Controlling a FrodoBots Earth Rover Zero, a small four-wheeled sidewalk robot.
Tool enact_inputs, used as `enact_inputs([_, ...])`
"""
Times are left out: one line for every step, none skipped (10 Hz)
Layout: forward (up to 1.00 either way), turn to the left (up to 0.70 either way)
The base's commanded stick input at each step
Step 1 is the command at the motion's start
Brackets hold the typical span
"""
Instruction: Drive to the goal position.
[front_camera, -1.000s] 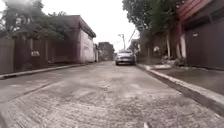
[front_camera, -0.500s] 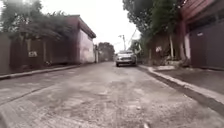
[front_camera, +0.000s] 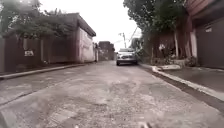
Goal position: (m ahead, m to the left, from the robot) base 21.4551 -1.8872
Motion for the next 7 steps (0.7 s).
enact_inputs([0.70, 0.00])
enact_inputs([0.70, 0.00])
enact_inputs([0.70, 0.00])
enact_inputs([0.70, 0.00])
enact_inputs([0.70, 0.00])
enact_inputs([0.70, 0.00])
enact_inputs([0.70, 0.00])
